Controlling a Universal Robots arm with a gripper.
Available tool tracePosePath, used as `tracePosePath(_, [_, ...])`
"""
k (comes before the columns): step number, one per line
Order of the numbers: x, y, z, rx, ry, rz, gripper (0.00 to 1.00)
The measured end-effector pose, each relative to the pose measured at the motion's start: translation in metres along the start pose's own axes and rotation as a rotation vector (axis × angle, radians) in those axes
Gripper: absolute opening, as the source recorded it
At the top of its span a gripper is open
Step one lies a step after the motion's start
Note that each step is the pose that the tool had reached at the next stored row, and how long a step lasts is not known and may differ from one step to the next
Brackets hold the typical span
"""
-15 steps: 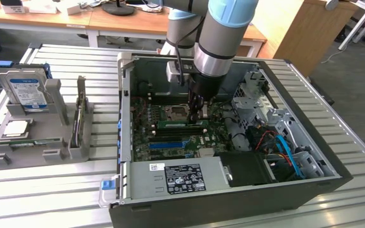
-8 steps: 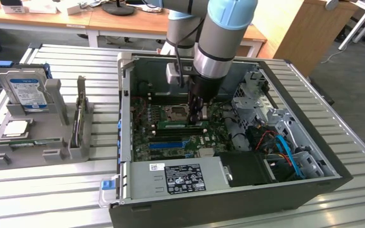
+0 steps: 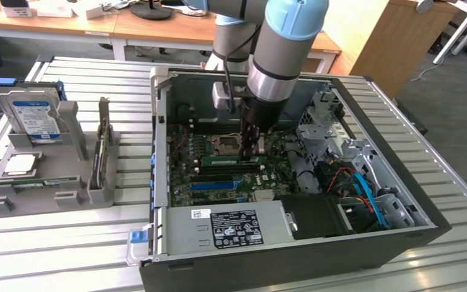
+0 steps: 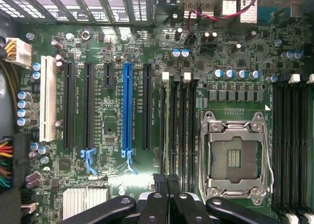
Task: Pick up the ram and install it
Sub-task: 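Insert the ram into the slot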
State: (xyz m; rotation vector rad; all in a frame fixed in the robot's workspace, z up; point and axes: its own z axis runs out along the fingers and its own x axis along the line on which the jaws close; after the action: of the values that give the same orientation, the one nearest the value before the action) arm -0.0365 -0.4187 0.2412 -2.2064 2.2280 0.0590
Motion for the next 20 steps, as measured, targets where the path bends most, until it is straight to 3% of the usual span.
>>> tracePosePath(20, [0.0001,0.001,0.003,0.0003,0.0001,0.0,0.12])
